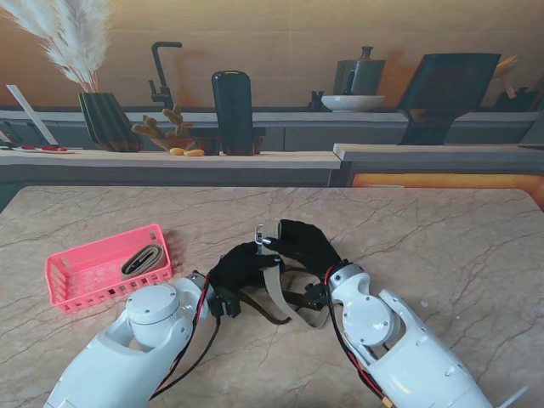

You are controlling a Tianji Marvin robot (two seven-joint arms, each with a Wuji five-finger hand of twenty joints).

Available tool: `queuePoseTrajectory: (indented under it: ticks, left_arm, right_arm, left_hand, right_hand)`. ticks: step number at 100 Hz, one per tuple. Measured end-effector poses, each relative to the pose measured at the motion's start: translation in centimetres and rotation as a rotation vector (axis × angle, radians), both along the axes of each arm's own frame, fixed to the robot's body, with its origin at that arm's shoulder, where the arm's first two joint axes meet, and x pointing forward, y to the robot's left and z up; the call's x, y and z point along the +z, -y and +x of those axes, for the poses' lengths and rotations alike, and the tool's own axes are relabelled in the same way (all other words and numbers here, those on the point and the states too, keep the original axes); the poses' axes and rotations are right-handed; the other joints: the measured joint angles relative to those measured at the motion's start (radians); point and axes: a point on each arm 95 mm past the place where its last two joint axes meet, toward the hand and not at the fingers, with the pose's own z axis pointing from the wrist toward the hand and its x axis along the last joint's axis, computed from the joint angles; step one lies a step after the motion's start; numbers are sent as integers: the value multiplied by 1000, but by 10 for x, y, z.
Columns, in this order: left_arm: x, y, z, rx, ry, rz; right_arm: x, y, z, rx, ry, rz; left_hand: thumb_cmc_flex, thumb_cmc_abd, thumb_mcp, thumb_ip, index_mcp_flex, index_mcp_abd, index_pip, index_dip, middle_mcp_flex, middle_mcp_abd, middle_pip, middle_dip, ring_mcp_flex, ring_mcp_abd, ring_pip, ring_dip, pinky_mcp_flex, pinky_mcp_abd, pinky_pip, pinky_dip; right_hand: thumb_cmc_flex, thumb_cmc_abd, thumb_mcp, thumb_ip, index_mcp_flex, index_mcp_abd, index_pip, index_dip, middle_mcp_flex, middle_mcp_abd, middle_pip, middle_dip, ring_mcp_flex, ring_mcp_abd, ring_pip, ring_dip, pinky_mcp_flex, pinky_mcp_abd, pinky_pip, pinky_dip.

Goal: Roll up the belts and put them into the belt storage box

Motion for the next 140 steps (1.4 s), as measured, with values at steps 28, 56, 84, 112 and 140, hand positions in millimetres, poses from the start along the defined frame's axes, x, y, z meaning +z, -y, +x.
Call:
queuePoseTrajectory:
  ticks: [28, 56, 84, 112, 140]
  left_arm:
    - [-3, 2, 4, -13, 105, 93]
    - [-11, 3, 8, -3, 380, 246]
    - [-20, 5, 14, 3, 612, 471]
    - [-24, 10, 13, -17, 606, 344]
    - [-25, 19, 4, -117, 498, 145]
  right_arm:
    - [10, -2, -4, -86, -3, 115]
    - [29, -2, -3, -141, 16, 153]
    - [56, -2, -8, -168, -61, 250]
    - [70, -2, -10, -170, -66, 271]
    - [81, -1, -10, -159, -40, 276]
  left_hand:
    - [-252, 23, -96, 7, -12, -20, -148, -84, -206, 21, 25, -331, -166, 13, -146, -16, -112, 1, -68, 0]
    - [-305, 22, -146, 10, -176, -23, -294, -146, -429, 9, -131, -459, -374, -11, -401, -128, -185, -27, -216, 0]
    - [-358, 20, -145, 10, -283, -36, -334, -178, -596, 6, -174, -518, -506, -50, -514, -192, -240, -74, -333, -13]
    - [-377, 19, -59, 10, -250, -96, -332, -197, -586, -35, -182, -554, -524, -101, -562, -247, -248, -98, -403, -36]
    - [-313, 19, 50, 10, -105, -189, -279, -182, -352, -104, -182, -591, -374, -178, -630, -345, -176, -110, -479, -80]
  right_hand:
    - [0, -68, 122, -42, 43, -57, 95, 14, 17, 5, -23, 0, 11, -13, 23, 1, 0, -1, 38, -13]
    - [0, -76, 158, -42, 43, -57, 95, 14, 19, -29, 32, 4, 11, -24, 53, 2, -14, -2, 65, -35]
    - [0, -84, 199, -41, 43, -57, 95, 13, -17, -4, 108, 38, -1, -23, 117, 30, -27, -2, 96, -56]
    - [0, -85, 211, -41, 52, -44, 95, 12, -63, 7, 145, 66, -14, -22, 153, 42, -38, -2, 123, -63]
    - [0, -85, 211, -41, 52, -43, 96, 12, -73, 8, 156, 66, -22, -22, 153, 42, -39, -2, 134, -63]
